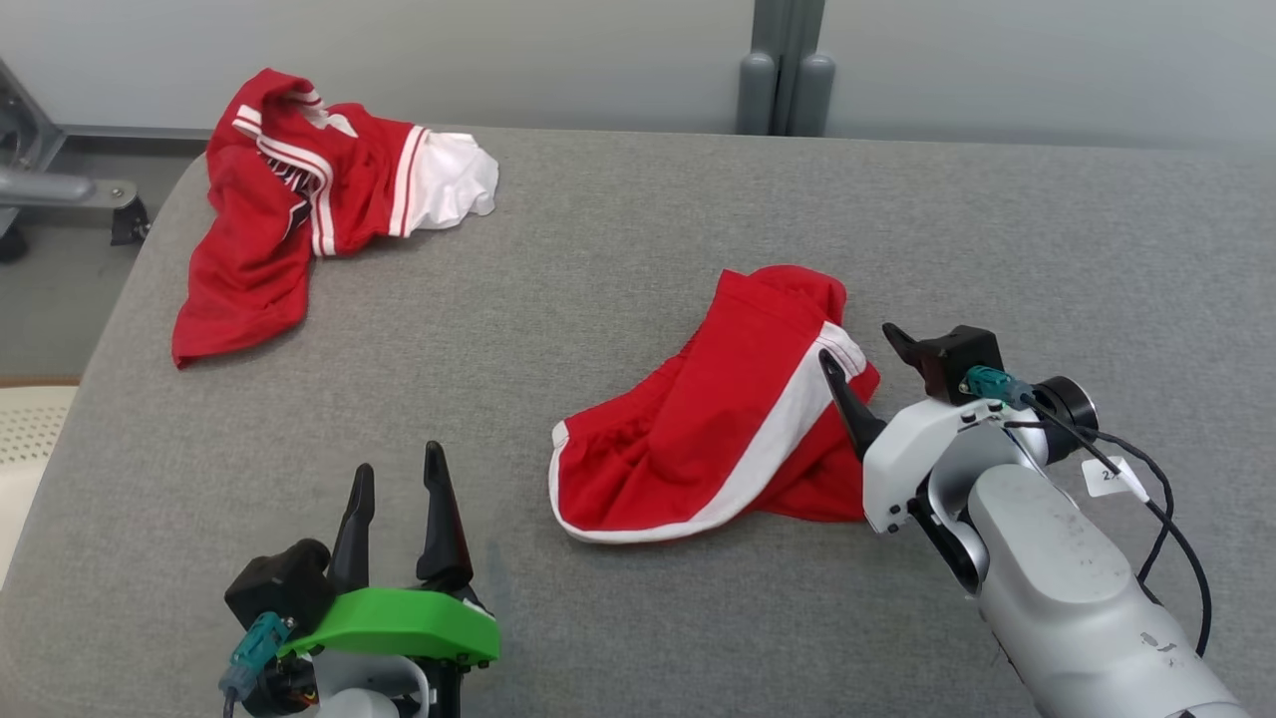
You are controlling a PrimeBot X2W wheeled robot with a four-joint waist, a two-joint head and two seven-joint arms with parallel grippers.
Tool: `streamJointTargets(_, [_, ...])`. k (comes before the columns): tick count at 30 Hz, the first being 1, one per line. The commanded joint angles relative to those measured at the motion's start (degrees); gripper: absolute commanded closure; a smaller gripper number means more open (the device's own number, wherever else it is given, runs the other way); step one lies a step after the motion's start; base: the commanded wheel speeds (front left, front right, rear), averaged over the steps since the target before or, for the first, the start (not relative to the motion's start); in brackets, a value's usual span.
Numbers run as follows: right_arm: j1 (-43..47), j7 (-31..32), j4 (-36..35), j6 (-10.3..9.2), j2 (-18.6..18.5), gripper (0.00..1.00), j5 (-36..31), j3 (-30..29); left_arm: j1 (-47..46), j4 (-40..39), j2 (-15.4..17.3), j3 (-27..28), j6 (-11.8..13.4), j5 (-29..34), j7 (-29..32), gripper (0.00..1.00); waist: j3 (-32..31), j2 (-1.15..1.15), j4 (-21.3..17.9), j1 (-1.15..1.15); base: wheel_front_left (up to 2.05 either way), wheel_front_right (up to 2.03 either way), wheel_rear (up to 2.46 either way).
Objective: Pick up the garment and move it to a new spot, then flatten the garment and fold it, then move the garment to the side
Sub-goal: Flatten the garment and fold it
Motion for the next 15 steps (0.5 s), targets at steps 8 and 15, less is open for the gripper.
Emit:
streamJointTargets(8, [-4.2,-1.1,6.5,-0.10,-1.2,1.00,7.1,5.0,1.0,-1.0,0.2,1.4,0.8,0.0,0.0,0.00,1.9,0.00,2.4,0.00,0.00,0.00,0.00])
streamJointTargets(15, [-3.7,-4.3,6.8,-0.10,-3.3,1.00,10.4,5.3,0.6,-1.3,0.2,1.8,0.5,0.6,0.0,0.00,1.9,0.00,-0.9,0.00,0.00,0.00,0.00])
